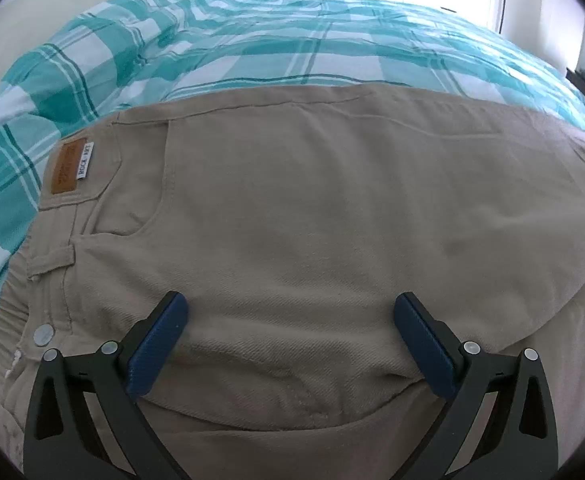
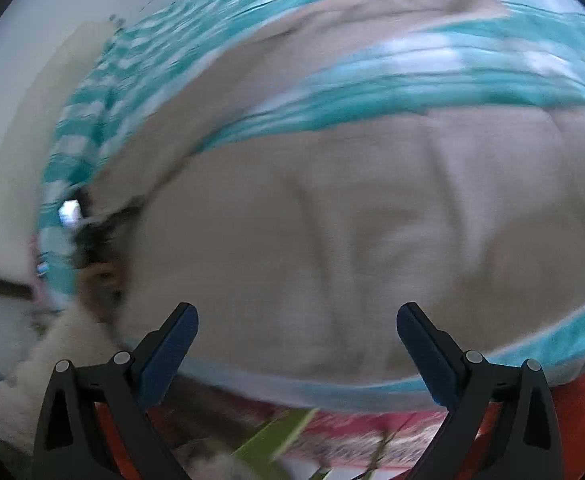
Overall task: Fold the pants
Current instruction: 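Grasp the trouser leg hem with the right tool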
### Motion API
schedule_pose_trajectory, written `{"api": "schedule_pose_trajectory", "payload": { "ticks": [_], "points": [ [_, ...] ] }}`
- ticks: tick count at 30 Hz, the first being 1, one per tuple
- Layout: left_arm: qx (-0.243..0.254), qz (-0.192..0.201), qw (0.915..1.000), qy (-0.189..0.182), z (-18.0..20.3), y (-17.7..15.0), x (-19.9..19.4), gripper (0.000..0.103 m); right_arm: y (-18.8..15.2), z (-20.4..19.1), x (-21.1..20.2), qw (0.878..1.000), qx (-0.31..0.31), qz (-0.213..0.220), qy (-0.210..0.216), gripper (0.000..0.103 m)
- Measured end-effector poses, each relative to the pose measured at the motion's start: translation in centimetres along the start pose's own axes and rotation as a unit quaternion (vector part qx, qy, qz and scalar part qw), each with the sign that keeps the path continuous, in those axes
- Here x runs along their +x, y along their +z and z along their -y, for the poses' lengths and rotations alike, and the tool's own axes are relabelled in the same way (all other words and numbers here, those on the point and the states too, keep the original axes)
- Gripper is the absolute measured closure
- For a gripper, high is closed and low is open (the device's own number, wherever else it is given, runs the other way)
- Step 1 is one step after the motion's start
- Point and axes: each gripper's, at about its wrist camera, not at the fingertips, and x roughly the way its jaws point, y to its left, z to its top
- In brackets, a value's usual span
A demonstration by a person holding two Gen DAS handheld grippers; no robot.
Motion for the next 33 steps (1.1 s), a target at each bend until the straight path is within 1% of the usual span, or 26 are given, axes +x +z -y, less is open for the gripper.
{"api": "schedule_pose_trajectory", "payload": {
  "ticks": [2, 3, 4, 6, 7, 9, 11, 12, 13, 14, 15, 16, 17, 18, 19, 21, 23, 24, 25, 26, 27, 29, 30, 31, 32, 33],
  "points": [
    [-0.002, 0.003, 1.0, -0.002, 0.0, -0.1, -0.1, 0.001, 2.7, -4.0, -0.3, 0.998, -0.032, -0.015, 0.051, 0.004],
    [-0.003, 0.005, 1.0, -0.003, 0.0, -0.2, -0.1, 0.001, 4.4, -5.8, -0.5, 0.996, -0.046, -0.014, 0.077, 0.004],
    [-0.004, 0.007, 1.0, -0.004, 0.0, -0.4, -0.1, 0.001, 6.5, -7.6, -0.9, 0.993, -0.059, 0.0, 0.101, 0.004],
    [-0.006, 0.008, 0.9999, -0.005, 0.0, -0.5, 0.0, 0.001, 10.4, -9.8, -1.3, 0.988, -0.081, 0.035, 0.13, 0.004],
    [-0.006, 0.008, 0.9999, -0.004, 0.0, -0.5, 0.0, 0.001, 13.6, -10.5, -1.2, 0.984, -0.098, 0.066, 0.136, 0.004],
    [-0.006, 0.008, 0.9999, -0.004, 0.0, -0.5, 0.0, 0.001, 18.0, -10.9, 0.1, 0.98, -0.115, 0.099, 0.129, 0.004],
    [-0.006, 0.009, 0.9999, -0.005, 0.0, -0.5, 0.0, 0.001, 22.6, -9.9, 2.7, 0.982, -0.101, 0.114, 0.109, 0.004],
    [-0.006, 0.009, 0.9999, -0.005, 0.0, -0.5, 0.0, 0.001, 24.2, -9.2, 4.5, 0.984, -0.086, 0.102, 0.121, 0.004],
    [-0.007, 0.009, 0.9999, -0.005, 0.0, -0.5, 0.0, 0.001, 25.2, -8.4, 6.5, 0.983, -0.067, 0.077, 0.151, 0.004],
    [-0.007, 0.009, 0.9999, -0.006, 0.0, -0.5, 0.1, 0.001, 25.4, -7.2, 8.9, 0.981, -0.037, 0.049, 0.182, 0.004],
    [-0.009, 0.011, 0.9999, -0.008, 0.0, -0.5, 0.1, 0.001, 25.1, -6.1, 11.0, 0.98, -0.011, 0.025, 0.198, 0.004],
    [-0.01, 0.011, 0.9998, -0.009, 0.0, -0.5, 0.1, 0.001, 24.2, -4.8, 14.0, 0.981, 0.011, -0.02, 0.192, 0.004],
    [-0.011, 0.011, 0.9998, -0.01, -0.1, -0.5, 0.2, 0.0, 23.5, -4.1, 15.7, 0.985, 0.014, -0.047, 0.167, 0.007],
    [-0.011, 0.011, 0.9998, -0.01, -0.1, -0.5, 0.2, 0.001, 22.3, -3.2, 17.0, 0.988, 0.0, -0.065, 0.141, 0.017],
    [-0.012, 0.012, 0.9998, -0.01, -0.1, -0.6, 0.2, 0.001, 21.9, -3.1, 16.6, 0.988, -0.021, -0.055, 0.141, 0.02],
    [-0.013, 0.013, 0.9998, -0.01, -0.1, -0.6, 0.3, 0.001, 22.0, -2.9, 14.5, 0.987, -0.033, -0.043, 0.152, 0.019],
    [-0.013, 0.014, 0.9998, -0.009, -0.1, -0.5, 0.4, 0.001, 23.2, -2.3, 11.1, 0.983, -0.044, 0.006, 0.176, 0.018],
    [-0.012, 0.014, 0.9998, -0.008, -0.1, -0.5, 0.4, 0.0, 23.9, -2.0, 9.7, 0.982, -0.053, 0.031, 0.177, 0.016],
    [-0.012, 0.014, 0.9998, -0.007, -0.1, -0.5, 0.4, 0.001, 24.8, -1.0, 8.1, 0.982, -0.059, 0.063, 0.168, 0.015],
    [-0.012, 0.013, 0.9998, -0.007, 0.0, -0.5, 0.3, 0.001, 25.4, 0.3, 7.5, 0.982, -0.05, 0.08, 0.161, 0.014],
    [-0.012, 0.013, 0.9998, -0.007, 0.0, -0.5, 0.3, 0.001, 25.8, 1.7, 7.6, 0.984, -0.032, 0.083, 0.157, 0.014],
    [-0.012, 0.013, 0.9998, -0.007, -0.1, -0.5, 0.4, 0.001, 26.1, 7.0, 9.7, 0.988, 0.043, 0.04, 0.142, 0.014],
    [-0.012, 0.014, 0.9998, -0.007, -0.1, -0.5, 0.3, 0.001, 25.7, 9.2, 10.8, 0.988, 0.076, 0.011, 0.135, 0.028],
    [-0.013, 0.014, 0.9998, -0.007, -0.1, -0.5, 0.4, 0.001, 25.3, 11.1, 10.8, 0.983, 0.1, 0.01, 0.152, 0.037],
    [-0.013, 0.014, 0.9998, -0.008, -0.1, -0.5, 0.4, 0.0, 25.3, 11.7, 10.0, 0.981, 0.106, 0.016, 0.161, 0.036],
    [-0.013, 0.014, 0.9998, -0.008, 0.0, -0.5, 0.4, 0.0, 25.6, 11.9, 9.1, 0.982, 0.101, 0.024, 0.158, 0.03]
  ]
}}
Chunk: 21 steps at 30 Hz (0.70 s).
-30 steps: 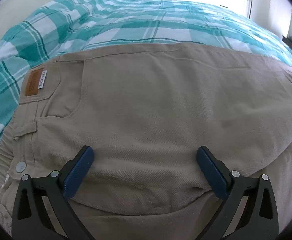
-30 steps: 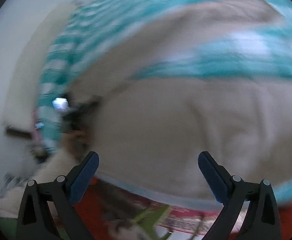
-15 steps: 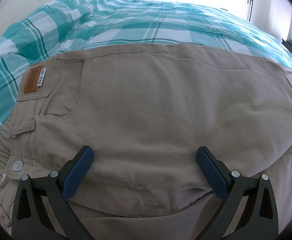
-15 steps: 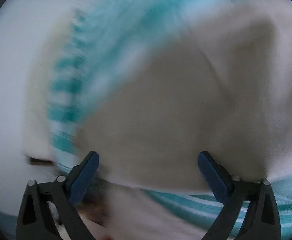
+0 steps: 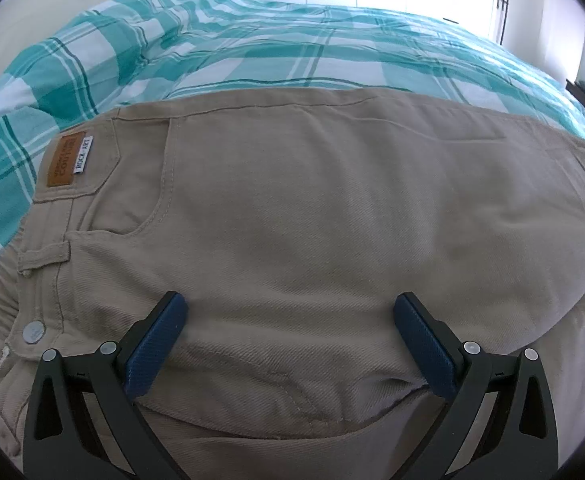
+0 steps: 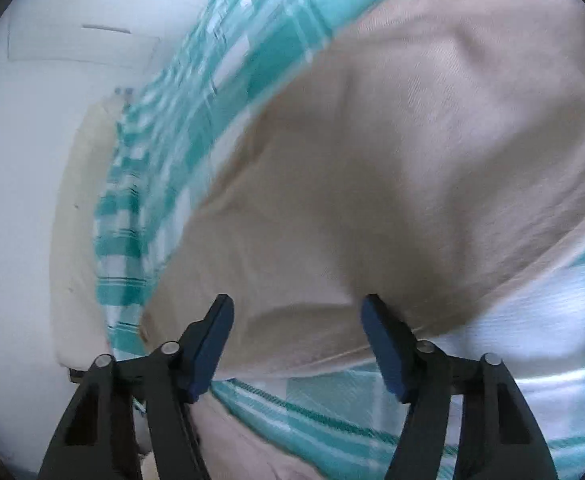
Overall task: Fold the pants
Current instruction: 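Grasp the trouser leg hem with the right tool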
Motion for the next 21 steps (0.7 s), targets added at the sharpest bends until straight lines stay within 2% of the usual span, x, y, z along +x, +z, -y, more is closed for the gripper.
{"api": "schedule_pose_trajectory", "payload": {
  "ticks": [1, 3, 4, 6, 7, 8, 9, 10, 12, 14, 16, 19, 21],
  "points": [
    [0.0, 0.0, 1.0, 0.001, 0.1, 0.1, 0.0, 0.001, 0.7, -0.8, -1.8, 0.999, -0.026, 0.026, -0.004, 0.023],
    [0.001, 0.0, 1.0, 0.003, 0.1, 0.1, 0.1, 0.001, 1.8, -1.7, -4.2, 0.996, -0.057, 0.07, -0.003, 0.018],
    [0.001, 0.0, 1.0, 0.003, 0.1, 0.1, 0.1, 0.001, 2.6, -1.5, -5.1, 0.994, -0.057, 0.093, -0.003, 0.018],
    [0.002, -0.001, 1.0, 0.003, 0.1, 0.1, 0.1, 0.001, 3.7, 0.3, -5.3, 0.994, -0.031, 0.105, -0.024, 0.018],
    [0.002, -0.001, 1.0, 0.003, 0.1, 0.1, 0.1, 0.001, 4.3, 2.1, -4.9, 0.994, -0.015, 0.092, -0.059, 0.019],
    [0.001, 0.0, 1.0, 0.003, 0.0, 0.1, 0.1, 0.001, 4.5, 3.8, -4.7, 0.993, -0.004, 0.081, -0.082, 0.027],
    [0.001, 0.0, 1.0, 0.003, 0.0, 0.1, 0.1, 0.001, 4.6, 4.9, -4.8, 0.994, 0.007, 0.08, -0.074, 0.038],
    [0.001, 0.0, 1.0, 0.002, 0.0, 0.1, 0.1, 0.001, 4.7, 5.8, -5.9, 0.993, 0.025, 0.098, -0.055, 0.037],
    [-0.001, 0.001, 1.0, 0.001, 0.0, 0.1, 0.1, 0.001, 4.7, 5.6, -8.5, 0.985, 0.023, 0.149, -0.079, 0.03],
    [-0.001, 0.001, 1.0, 0.001, -0.1, 0.1, 0.2, 0.001, 4.8, 5.9, -11.6, 0.973, 0.01, 0.203, -0.106, 0.029],
    [-0.001, 0.002, 1.0, 0.001, -0.1, 0.1, 0.2, 0.001, 5.1, 7.8, -14.3, 0.966, 0.046, 0.231, -0.109, 0.028],
    [0.0, 0.002, 1.0, 0.003, 0.0, 0.0, 0.2, 0.001, 5.3, 10.7, -15.1, 0.958, 0.098, 0.229, -0.142, 0.028],
    [0.001, 0.003, 1.0, 0.004, 0.0, 0.0, 0.2, 0.001, 5.5, 11.6, -14.4, 0.957, 0.114, 0.222, -0.147, 0.028]
  ]
}}
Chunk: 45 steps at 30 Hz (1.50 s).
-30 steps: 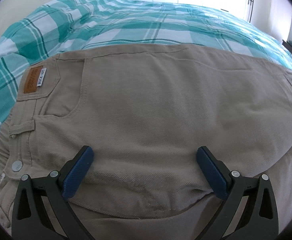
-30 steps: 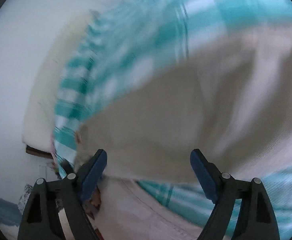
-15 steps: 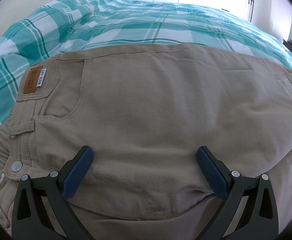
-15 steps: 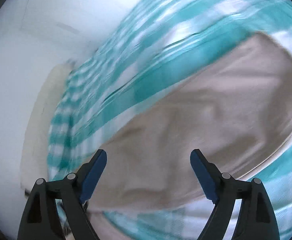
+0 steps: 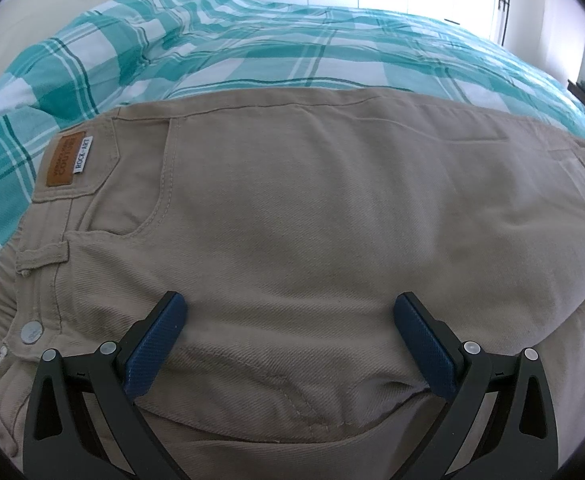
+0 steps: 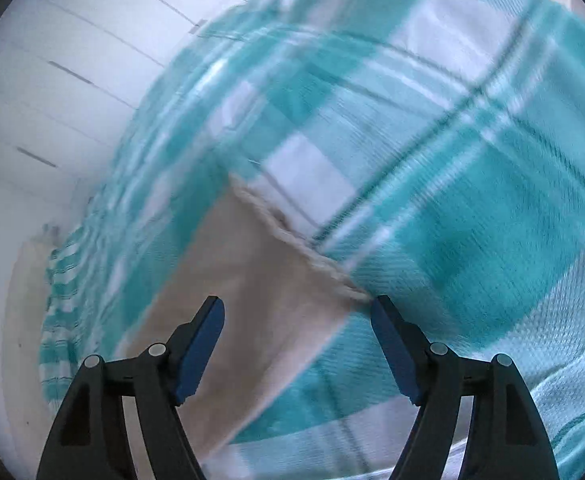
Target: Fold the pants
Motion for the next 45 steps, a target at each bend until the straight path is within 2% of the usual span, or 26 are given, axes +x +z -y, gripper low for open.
{"api": "schedule_pose_trajectory", "payload": {
  "ticks": [3, 5, 6, 8, 10, 12, 13, 16, 17, 19, 21, 23, 24, 25, 26, 27, 28, 30, 31, 33, 36, 40, 43, 45],
  "points": [
    [0.002, 0.002, 1.0, 0.004, 0.1, -0.1, 0.1, 0.001, 0.3, 0.6, 0.4, 1.0, -0.007, 0.016, 0.002, 0.028],
    [0.003, 0.001, 1.0, 0.006, 0.1, -0.1, 0.2, 0.001, 0.6, -1.1, 0.9, 0.999, -0.04, 0.028, 0.002, 0.057],
    [0.003, 0.002, 1.0, 0.006, 0.2, -0.1, 0.2, 0.001, 0.6, -1.7, 1.3, 0.998, -0.052, 0.028, -0.001, 0.088],
    [0.004, 0.001, 1.0, 0.008, 0.2, -0.1, 0.2, 0.001, -0.1, -4.7, 1.3, 0.993, -0.107, 0.035, -0.023, 0.09],
    [0.004, 0.001, 0.9999, 0.009, 0.2, 0.0, 0.3, 0.001, -2.3, -9.0, 0.4, 0.977, -0.213, 0.031, -0.005, 0.091],
    [0.004, 0.001, 0.9999, 0.009, 0.2, 0.0, 0.3, 0.001, -7.4, -14.6, -1.3, 0.932, -0.363, 0.008, 0.017, 0.091],
    [0.005, 0.001, 0.9999, 0.01, 0.2, 0.0, 0.3, 0.001, -11.4, -17.1, -2.7, 0.897, -0.44, -0.014, 0.04, 0.091],
    [0.007, -0.002, 0.9999, 0.013, 0.2, 0.1, 0.3, 0.001, -22.0, -19.4, -7.8, 0.815, -0.563, -0.074, 0.11, 0.091],
    [0.008, -0.002, 0.9999, 0.013, 0.3, 0.1, 0.3, 0.001, -24.4, -19.0, -9.3, 0.799, -0.581, -0.09, 0.126, 0.091],
    [0.009, -0.003, 0.9998, 0.015, 0.3, 0.1, 0.3, 0.001, -28.7, -16.5, -13.0, 0.776, -0.604, -0.116, 0.139, 0.091],
    [0.012, -0.006, 0.9997, 0.019, 0.4, 0.2, 0.3, 0.001, -29.9, -13.2, -15.3, 0.779, -0.604, -0.12, 0.119, 0.091],
    [0.015, -0.009, 0.9996, 0.022, 0.5, 0.3, 0.3, 0.001, -28.0, -8.1, -17.0, 0.812, -0.57, -0.11, 0.064, 0.091],
    [0.017, -0.011, 0.9995, 0.025, 0.6, 0.3, 0.2, 0.001, -26.7, -5.8, -17.3, 0.833, -0.543, -0.099, 0.031, 0.089],
    [0.018, -0.014, 0.9994, 0.027, 0.6, 0.4, 0.2, 0.001, -24.0, -2.4, -17.5, 0.864, -0.497, -0.082, -0.009, 0.072],
    [0.017, -0.018, 0.9993, 0.028, 0.7, 0.5, 0.2, 0.001, -22.1, 0.0, -17.5, 0.882, -0.464, -0.067, -0.051, 0.057],
    [0.017, -0.024, 0.9991, 0.03, 0.7, 0.7, 0.1, 0.001, -20.1, 2.4, -17.6, 0.895, -0.431, -0.044, -0.109, 0.016],
    [0.017, -0.029, 0.9989, 0.032, 0.7, 0.8, -0.1, 0.001, -18.3, 4.8, -17.8, 0.903, -0.396, -0.021, -0.168, 0.01],
    [0.018, -0.046, 0.9979, 0.041, 0.8, 1.0, -0.8, 0.001, -15.9, 8.1, -19.6, 0.919, -0.331, 0.019, -0.215, 0.01],
    [0.02, -0.056, 0.9972, 0.045, 0.8, 1.0, -1.7, 0.001, -15.6, 8.3, -20.4, 0.924, -0.312, 0.032, -0.216, 0.01],
    [0.021, -0.059, 0.9976, 0.029, 1.1, 0.5, -3.7, 0.001, -16.0, 8.0, -22.4, 0.939, -0.28, 0.065, -0.189, 0.01],
    [0.039, -0.058, 0.9974, -0.021, 1.9, -1.7, -7.4, 0.001, -19.6, 4.4, -22.8, 0.943, -0.289, 0.08, -0.142, 0.01],
    [0.063, -0.054, 0.9954, -0.047, 3.4, -5.4, -11.0, 0.001, -27.3, -1.1, -19.9, 0.943, -0.325, 0.054, -0.052, 0.01],
    [0.082, -0.076, 0.9928, -0.044, 4.7, -8.1, -10.9, 0.001, -34.1, -5.5, -16.7, 0.937, -0.349, 0.006, 0.032, 0.01],
    [0.067, -0.085, 0.9932, -0.045, 4.7, -9.4, -10.2, 0.001, -37.2, -7.6, -14.2, 0.929, -0.365, -0.022, 0.058, 0.01]
  ]
}}
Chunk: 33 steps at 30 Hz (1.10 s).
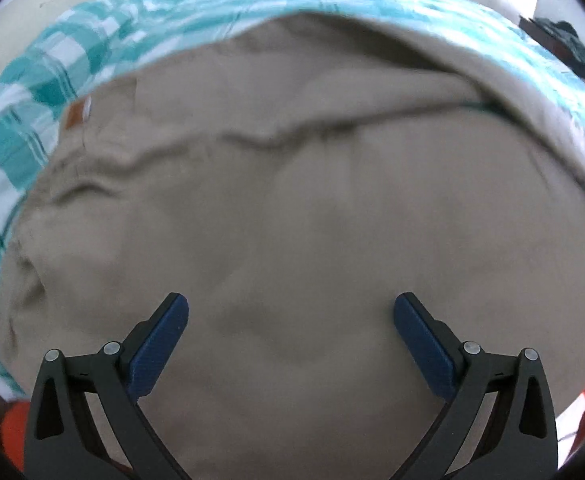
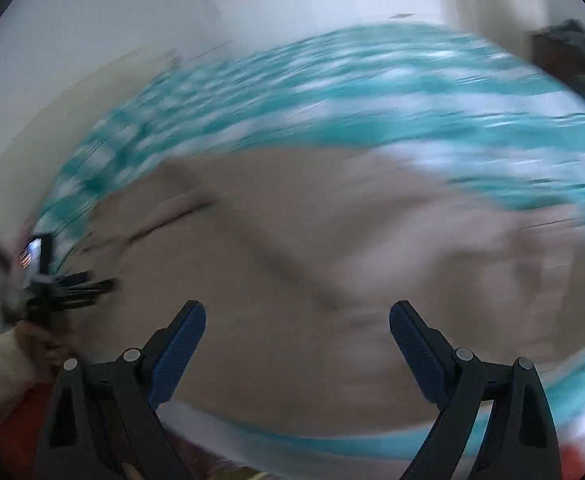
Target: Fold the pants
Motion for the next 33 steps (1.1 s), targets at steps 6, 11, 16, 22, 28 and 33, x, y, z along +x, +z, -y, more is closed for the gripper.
{"api": "schedule_pose_trajectory", "payload": {
  "ticks": [6, 11, 16, 22, 28, 33],
  "points": [
    [-0.012, 0.011, 0.9998, -0.01, -0.3, -0.3, 0.6, 0.001, -3.6, -3.0, 6.5, 0.998, -0.033, -0.046, -0.035, 0.009],
    [-0.005, 0.026, 0.9996, -0.01, -0.4, -0.5, 1.0, 0.001, -4.4, -1.8, 6.4, 0.999, -0.019, -0.028, -0.007, 0.009],
    [-0.002, 0.031, 0.9995, -0.007, -0.3, -0.8, 0.9, 0.001, -5.0, -2.4, 6.2, 0.999, -0.035, -0.017, -0.011, 0.006],
    [-0.002, 0.035, 0.9994, -0.006, -0.3, -0.8, 0.9, 0.001, -4.9, -2.7, 6.3, 0.999, -0.036, -0.018, -0.012, 0.005],
    [-0.001, 0.039, 0.9992, -0.005, -0.1, -1.1, 0.7, 0.001, -4.9, -2.8, 6.5, 0.999, -0.037, -0.018, -0.011, 0.005],
    [-0.001, 0.039, 0.9992, -0.005, -0.1, -1.0, 0.7, 0.001, -5.0, -3.0, 6.6, 0.999, -0.039, -0.016, -0.014, 0.004]
  ]
}}
